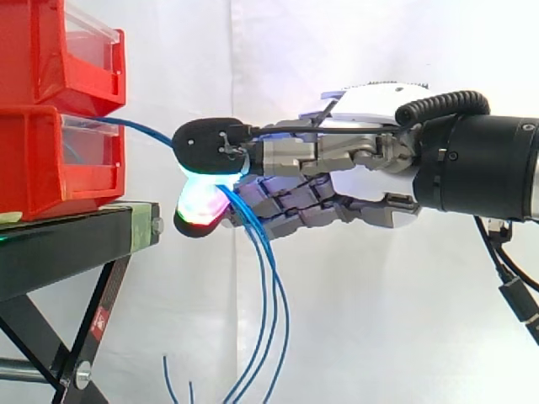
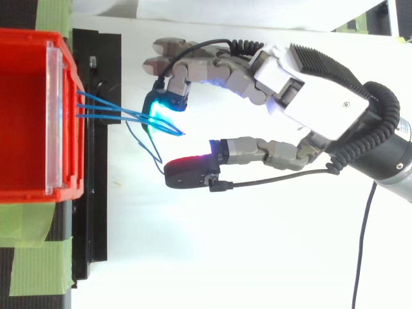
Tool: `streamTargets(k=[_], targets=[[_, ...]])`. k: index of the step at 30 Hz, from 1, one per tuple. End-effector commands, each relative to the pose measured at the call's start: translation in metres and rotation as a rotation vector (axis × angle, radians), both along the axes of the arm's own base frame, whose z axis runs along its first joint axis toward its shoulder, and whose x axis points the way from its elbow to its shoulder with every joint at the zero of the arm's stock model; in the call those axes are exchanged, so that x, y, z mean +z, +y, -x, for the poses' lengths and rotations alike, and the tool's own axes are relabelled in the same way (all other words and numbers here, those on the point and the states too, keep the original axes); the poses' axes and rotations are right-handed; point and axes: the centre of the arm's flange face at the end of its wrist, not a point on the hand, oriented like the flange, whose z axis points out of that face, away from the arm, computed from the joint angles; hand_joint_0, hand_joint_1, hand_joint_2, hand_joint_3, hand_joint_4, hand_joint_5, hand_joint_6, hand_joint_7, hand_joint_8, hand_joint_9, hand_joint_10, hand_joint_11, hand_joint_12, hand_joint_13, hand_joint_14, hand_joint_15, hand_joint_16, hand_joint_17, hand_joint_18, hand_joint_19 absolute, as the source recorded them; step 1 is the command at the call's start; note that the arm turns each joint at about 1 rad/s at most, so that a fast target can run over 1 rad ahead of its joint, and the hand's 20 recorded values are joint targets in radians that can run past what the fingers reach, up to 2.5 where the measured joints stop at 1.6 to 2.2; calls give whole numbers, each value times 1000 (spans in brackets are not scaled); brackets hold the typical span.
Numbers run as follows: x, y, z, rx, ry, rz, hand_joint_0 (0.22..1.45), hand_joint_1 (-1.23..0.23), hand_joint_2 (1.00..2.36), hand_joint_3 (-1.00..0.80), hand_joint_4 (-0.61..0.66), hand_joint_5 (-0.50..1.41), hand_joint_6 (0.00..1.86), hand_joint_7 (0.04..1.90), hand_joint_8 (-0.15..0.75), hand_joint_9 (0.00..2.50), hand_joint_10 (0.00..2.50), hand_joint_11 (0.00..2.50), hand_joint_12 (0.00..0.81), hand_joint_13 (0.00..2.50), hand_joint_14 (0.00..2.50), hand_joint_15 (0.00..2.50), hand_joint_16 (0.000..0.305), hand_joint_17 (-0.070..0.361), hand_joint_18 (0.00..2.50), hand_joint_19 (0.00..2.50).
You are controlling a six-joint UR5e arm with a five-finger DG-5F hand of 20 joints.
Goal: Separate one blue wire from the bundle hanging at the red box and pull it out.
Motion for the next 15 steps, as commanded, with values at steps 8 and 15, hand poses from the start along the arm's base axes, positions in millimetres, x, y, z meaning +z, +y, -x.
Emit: streamTargets(k=[8, 15], targets=[[0, -4, 0, 0, -1, -1, 562, -566, 1008, -410, 306, -149, 503, 1128, 322, 510, 6, 211, 378, 274, 7, 199, 54, 122, 228, 376], [10, -5, 1, 5, -13, 1, 583, -558, 1012, -366, 296, -147, 503, 1149, 317, 519, 6, 213, 374, 284, 7, 206, 53, 120, 232, 367]])
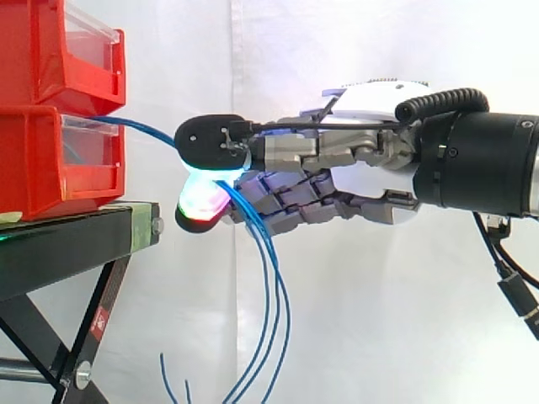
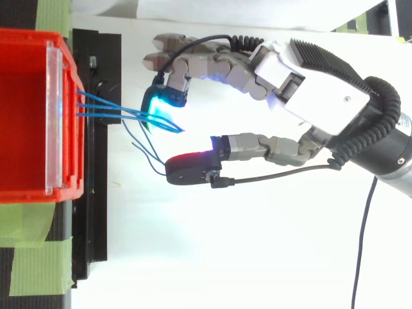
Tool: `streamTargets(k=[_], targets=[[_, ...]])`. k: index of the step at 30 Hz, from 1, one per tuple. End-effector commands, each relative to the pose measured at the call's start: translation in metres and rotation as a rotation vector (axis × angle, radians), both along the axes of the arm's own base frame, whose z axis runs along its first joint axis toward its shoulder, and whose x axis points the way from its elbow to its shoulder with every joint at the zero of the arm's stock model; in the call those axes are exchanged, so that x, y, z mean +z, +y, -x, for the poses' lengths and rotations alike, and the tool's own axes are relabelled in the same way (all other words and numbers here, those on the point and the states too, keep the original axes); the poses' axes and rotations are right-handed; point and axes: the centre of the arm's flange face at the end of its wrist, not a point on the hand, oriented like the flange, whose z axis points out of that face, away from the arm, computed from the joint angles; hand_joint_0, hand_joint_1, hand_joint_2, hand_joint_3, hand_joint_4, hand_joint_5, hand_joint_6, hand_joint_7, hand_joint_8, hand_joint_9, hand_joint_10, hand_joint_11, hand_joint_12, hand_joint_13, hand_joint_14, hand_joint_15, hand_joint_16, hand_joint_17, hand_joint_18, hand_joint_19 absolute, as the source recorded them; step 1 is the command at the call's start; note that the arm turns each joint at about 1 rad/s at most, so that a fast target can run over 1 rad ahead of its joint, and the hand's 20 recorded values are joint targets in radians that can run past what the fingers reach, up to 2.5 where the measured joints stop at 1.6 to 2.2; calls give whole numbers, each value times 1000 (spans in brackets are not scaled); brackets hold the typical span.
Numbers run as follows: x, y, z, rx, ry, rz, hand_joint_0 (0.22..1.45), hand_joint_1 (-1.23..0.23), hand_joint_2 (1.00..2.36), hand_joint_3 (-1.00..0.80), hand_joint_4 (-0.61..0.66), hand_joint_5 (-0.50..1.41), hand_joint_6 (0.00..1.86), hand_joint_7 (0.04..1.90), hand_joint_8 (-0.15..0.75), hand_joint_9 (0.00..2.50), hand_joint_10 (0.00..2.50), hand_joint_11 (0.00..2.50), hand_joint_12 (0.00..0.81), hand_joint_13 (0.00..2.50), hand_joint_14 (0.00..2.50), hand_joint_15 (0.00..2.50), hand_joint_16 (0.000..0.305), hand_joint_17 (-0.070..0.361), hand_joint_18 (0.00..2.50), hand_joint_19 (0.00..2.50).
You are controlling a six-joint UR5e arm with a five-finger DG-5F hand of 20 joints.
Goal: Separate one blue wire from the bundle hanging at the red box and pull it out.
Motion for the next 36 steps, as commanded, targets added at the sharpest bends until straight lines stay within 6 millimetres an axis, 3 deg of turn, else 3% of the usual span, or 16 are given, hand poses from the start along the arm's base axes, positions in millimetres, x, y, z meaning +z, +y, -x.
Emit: streamTargets(k=[1, 17, 36], targets=[[7, -1, 1, 1, -6, 2, 584, -558, 1012, -367, 296, -147, 503, 1149, 317, 519, 6, 213, 374, 285, 7, 207, 53, 120, 232, 368], [12, -4, 6, -3, 17, 9, 644, -576, 1017, -291, 236, -130, 513, 1333, 320, 570, 6, 237, 371, 347, 8, 217, 53, 118, 290, 362], [27, -4, 11, 4, 19, 15, 689, -641, 1025, -144, 250, -174, 705, 1058, 328, 737, 14, 508, 374, 527, 12, 331, 48, 109, 404, 389]])
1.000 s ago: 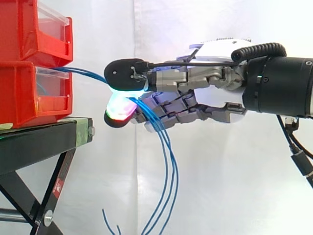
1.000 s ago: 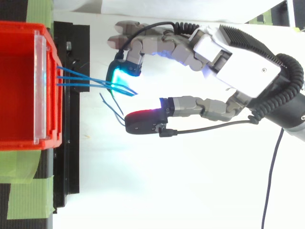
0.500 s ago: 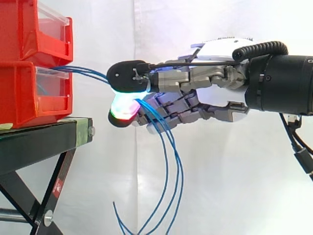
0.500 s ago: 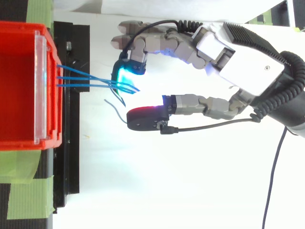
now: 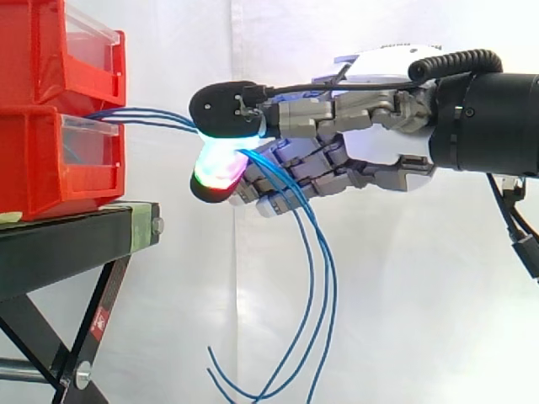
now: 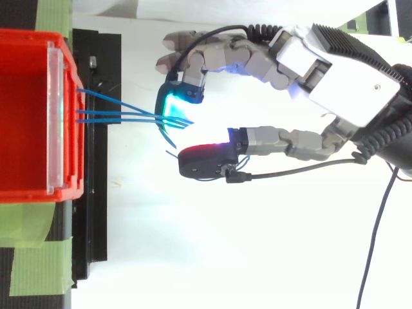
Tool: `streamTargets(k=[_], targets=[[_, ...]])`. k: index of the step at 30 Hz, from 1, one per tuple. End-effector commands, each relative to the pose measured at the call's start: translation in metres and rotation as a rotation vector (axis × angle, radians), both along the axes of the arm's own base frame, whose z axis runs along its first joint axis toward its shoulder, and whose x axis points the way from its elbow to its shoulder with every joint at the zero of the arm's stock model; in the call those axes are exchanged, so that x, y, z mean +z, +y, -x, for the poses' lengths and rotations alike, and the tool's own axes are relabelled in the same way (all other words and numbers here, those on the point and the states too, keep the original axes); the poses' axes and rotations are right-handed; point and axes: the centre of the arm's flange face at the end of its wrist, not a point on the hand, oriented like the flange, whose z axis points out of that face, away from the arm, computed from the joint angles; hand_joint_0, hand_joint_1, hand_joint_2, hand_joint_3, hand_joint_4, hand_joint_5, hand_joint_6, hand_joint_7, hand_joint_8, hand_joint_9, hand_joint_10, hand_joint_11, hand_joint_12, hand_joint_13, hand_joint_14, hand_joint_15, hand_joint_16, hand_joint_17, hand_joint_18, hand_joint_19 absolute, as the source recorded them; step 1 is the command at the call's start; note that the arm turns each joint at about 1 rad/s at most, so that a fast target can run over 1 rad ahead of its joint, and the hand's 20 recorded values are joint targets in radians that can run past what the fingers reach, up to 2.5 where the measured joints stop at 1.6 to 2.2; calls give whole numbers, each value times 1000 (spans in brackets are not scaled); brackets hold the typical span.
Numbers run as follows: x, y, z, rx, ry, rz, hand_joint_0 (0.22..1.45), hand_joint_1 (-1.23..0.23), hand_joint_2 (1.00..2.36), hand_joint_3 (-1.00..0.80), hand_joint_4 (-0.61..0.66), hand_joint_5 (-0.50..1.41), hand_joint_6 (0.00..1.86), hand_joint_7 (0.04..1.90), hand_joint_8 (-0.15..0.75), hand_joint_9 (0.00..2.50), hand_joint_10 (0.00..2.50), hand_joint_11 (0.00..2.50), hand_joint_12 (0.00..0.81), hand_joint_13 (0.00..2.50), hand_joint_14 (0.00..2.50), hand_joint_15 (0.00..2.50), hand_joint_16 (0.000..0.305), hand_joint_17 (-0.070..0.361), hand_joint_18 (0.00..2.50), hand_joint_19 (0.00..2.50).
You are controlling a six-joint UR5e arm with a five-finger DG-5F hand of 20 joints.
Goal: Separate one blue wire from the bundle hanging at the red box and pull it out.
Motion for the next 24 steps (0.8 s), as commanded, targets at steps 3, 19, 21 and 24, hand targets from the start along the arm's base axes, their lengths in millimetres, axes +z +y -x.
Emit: streamTargets(k=[3, 19, 21, 24], targets=[[1, -1, 1, -3, 4, -3, 688, -640, 1025, -129, 255, -174, 712, 1062, 347, 803, 14, 595, 379, 593, 14, 382, 47, 105, 425, 394], [14, 2, 9, 8, -3, -64, 691, -626, 1024, -129, 272, -177, 718, 1085, 454, 1084, 17, 652, 380, 1017, 23, 641, 40, 89, 514, 382], [13, 3, 9, 11, -4, -74, 693, -620, 1024, -133, 272, -178, 720, 1082, 459, 1103, 18, 669, 383, 1055, 24, 678, 40, 89, 509, 391], [13, 4, 9, 19, -6, -94, 695, -615, 1024, -133, 265, -182, 725, 1069, 448, 1101, 17, 695, 384, 1106, 24, 745, 39, 88, 506, 384]])
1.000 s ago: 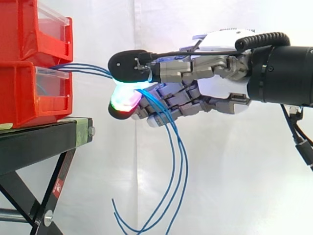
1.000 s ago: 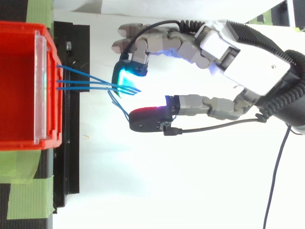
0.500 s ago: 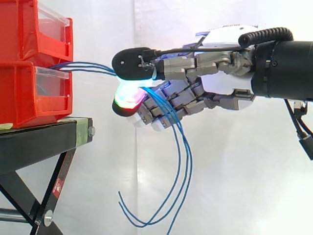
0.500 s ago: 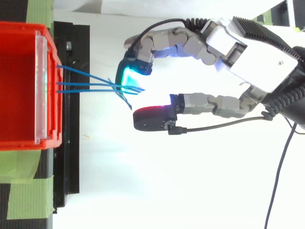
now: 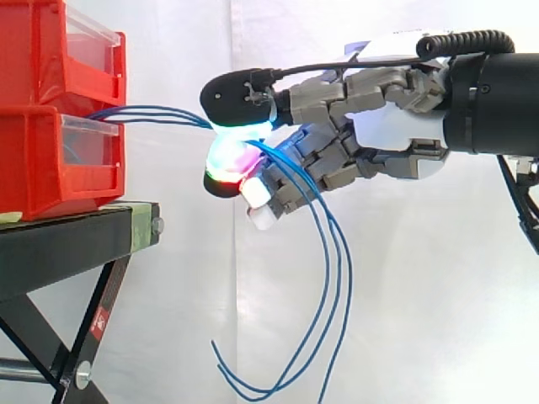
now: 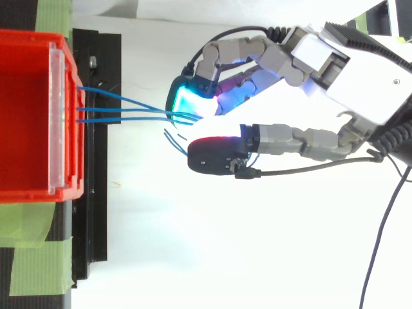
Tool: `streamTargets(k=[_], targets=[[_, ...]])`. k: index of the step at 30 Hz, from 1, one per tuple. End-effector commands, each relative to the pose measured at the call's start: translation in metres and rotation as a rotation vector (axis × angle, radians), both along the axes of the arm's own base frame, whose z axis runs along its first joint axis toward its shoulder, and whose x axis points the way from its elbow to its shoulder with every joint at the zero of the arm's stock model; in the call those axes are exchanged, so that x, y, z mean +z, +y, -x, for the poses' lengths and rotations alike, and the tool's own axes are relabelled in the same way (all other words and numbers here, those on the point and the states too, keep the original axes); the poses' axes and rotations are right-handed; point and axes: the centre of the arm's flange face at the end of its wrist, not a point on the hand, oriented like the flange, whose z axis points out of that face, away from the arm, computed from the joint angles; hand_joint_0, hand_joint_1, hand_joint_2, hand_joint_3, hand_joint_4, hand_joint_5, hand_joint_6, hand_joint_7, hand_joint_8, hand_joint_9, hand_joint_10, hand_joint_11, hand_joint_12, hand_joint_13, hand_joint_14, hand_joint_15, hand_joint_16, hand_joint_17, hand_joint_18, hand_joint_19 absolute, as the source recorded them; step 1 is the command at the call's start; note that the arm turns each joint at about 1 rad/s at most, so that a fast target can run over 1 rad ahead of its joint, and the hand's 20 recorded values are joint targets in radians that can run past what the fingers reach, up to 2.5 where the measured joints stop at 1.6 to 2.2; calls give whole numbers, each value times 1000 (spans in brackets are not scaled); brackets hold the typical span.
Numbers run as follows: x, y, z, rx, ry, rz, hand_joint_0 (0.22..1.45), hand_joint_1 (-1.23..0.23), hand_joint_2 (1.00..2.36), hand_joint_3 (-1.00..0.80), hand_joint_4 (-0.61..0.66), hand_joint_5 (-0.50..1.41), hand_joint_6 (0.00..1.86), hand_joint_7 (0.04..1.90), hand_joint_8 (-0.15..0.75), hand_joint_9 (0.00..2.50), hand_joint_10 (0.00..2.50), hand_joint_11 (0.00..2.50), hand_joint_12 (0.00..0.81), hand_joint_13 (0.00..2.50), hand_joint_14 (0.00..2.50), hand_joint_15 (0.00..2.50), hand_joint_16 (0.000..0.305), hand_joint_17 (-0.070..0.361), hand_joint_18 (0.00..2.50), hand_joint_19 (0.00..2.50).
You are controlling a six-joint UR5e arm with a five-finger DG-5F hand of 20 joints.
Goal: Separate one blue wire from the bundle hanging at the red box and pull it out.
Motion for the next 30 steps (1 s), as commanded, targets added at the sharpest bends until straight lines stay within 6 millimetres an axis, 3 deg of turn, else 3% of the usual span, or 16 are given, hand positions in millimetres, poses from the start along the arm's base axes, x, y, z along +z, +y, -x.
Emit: streamTargets(k=[1, 15, 30], targets=[[-1, 1, 1, 10, -8, -41, 696, -614, 1024, -135, 265, -182, 726, 1067, 447, 1101, 19, 694, 382, 1108, 25, 756, 39, 88, 506, 382], [-3, 1, 3, 34, -41, -188, 700, -607, 1025, -139, 269, -187, 730, 1054, 440, 1116, 20, 779, 331, 1443, 26, 1159, 38, 85, 520, 379], [-9, 7, 7, 123, -53, -410, 706, -605, 1025, -150, 267, -189, 729, 1051, 422, 1096, 19, 821, 301, 1552, 12, 1490, 38, 86, 538, 404]])
